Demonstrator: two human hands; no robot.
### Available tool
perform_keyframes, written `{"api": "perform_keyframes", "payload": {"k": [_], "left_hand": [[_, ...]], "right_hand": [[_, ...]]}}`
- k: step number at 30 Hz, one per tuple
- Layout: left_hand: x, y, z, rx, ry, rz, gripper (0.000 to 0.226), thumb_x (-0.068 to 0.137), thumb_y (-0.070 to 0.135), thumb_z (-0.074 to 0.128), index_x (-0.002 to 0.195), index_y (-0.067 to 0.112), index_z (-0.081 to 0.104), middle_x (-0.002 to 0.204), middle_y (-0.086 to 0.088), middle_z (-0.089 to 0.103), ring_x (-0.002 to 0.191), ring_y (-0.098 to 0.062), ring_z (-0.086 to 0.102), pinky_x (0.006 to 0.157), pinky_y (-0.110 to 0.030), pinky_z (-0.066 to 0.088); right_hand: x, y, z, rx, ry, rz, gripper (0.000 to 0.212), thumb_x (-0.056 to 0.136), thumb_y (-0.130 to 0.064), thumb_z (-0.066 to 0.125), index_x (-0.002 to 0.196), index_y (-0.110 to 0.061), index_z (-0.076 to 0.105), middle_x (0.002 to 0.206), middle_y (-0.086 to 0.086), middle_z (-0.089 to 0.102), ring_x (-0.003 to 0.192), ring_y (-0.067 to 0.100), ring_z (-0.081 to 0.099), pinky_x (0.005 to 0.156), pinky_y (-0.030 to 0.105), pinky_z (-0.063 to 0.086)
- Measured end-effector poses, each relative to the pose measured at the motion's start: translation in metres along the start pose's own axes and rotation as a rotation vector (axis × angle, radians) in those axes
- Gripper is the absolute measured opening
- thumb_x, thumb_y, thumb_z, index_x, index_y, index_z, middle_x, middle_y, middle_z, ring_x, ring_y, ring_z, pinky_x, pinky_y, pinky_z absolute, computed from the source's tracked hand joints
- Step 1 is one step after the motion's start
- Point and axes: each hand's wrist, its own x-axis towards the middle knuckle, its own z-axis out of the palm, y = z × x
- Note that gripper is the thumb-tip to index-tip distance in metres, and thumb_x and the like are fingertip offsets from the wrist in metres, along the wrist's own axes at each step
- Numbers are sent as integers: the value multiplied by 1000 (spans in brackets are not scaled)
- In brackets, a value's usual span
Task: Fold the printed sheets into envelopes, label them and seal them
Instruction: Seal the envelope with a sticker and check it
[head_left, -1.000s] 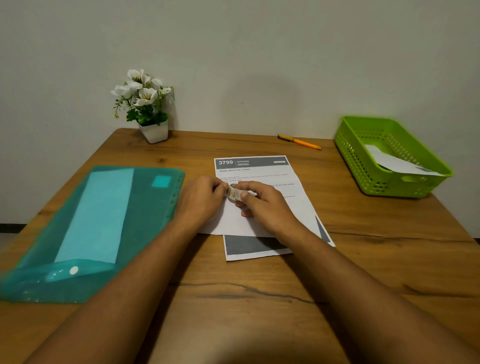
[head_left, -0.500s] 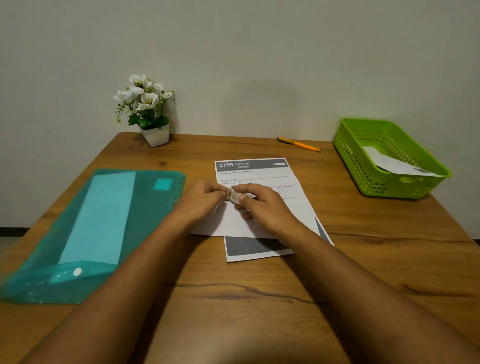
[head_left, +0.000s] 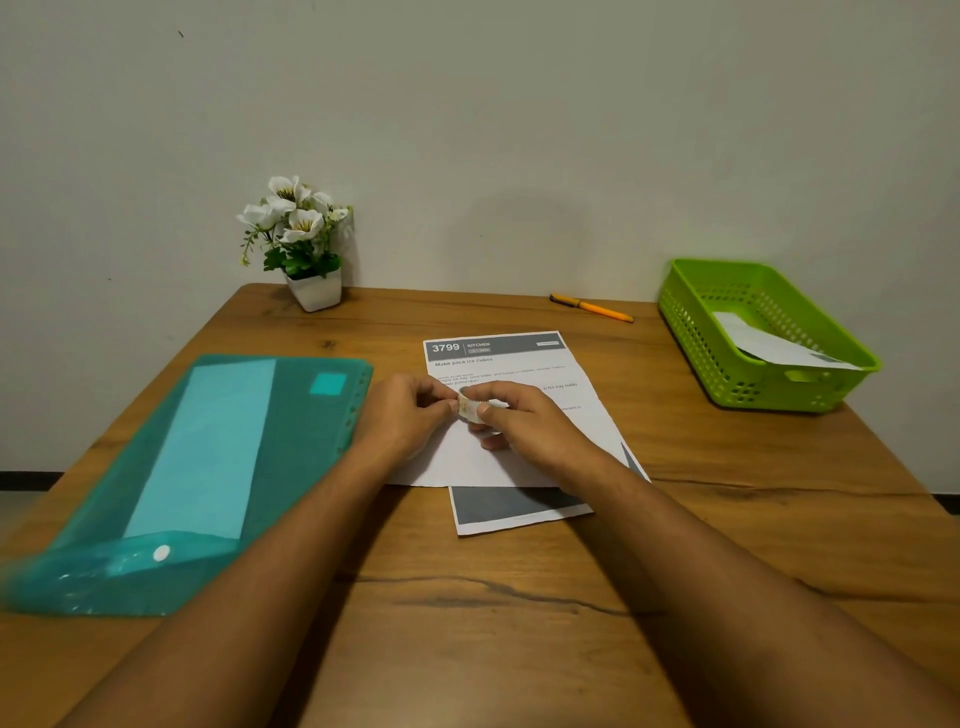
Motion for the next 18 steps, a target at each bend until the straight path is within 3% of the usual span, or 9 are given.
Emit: {"api": "perform_keyframes", "payload": {"k": [3,5,7,10,12,14,16,18], "left_hand": [[-6,-1,-3,2,-42,21,12,93,31,75,104,30,80,94,15,76,89,-1,67,72,-22,49],[-10,-1,-3,37,-58,23,20,94,28,74,113,29,78,103,12,76,94,-2,66,82,-27,54],[-12,-1,-3,85,-48,26,26,94,29,73,120,27,76,112,8,76,100,-5,66,91,-34,56],[-16,1,-4,138,-34,18,31,94,29,73,125,26,73,119,7,74,105,-8,64,97,-38,54],[-18,2,-3,175,-8,14,33,94,30,73,127,26,71,121,6,73,106,-9,64,100,-43,53],[-21,4,-4,189,115,50,30,94,32,73,123,27,73,118,6,72,103,-10,65,95,-43,56],[-28,13,-5,86,212,97,17,95,34,71,109,26,76,101,9,71,90,-8,63,79,-31,55],[-36,27,-4,-170,120,72,20,98,41,66,96,24,77,85,7,73,79,-10,65,69,-27,51]], "right_hand": [[0,-1,-4,37,-39,12,30,107,-15,53,134,-18,66,123,2,70,107,18,71,90,29,61],[-2,-3,-6,59,-54,12,32,106,-12,55,135,-17,66,122,-5,67,105,17,72,85,25,61],[-4,-5,-6,80,-35,-11,32,103,-13,61,133,-20,67,122,-12,64,105,19,72,84,28,63],[-8,-6,-8,62,44,-63,27,99,-22,69,126,-26,70,132,-7,63,106,20,72,81,36,65],[-13,-8,-12,82,90,-90,20,99,-23,70,119,-23,72,125,-4,68,97,18,75,72,31,63],[-20,-12,-19,133,136,-110,13,100,-23,69,110,-17,73,111,1,72,87,18,75,67,30,60],[-26,-13,-26,111,204,-155,12,98,-23,71,103,-13,74,100,4,73,79,18,74,65,32,60],[-31,-11,-33,19,263,-234,10,97,-23,73,99,-14,74,92,3,74,74,16,72,64,32,60]]}}
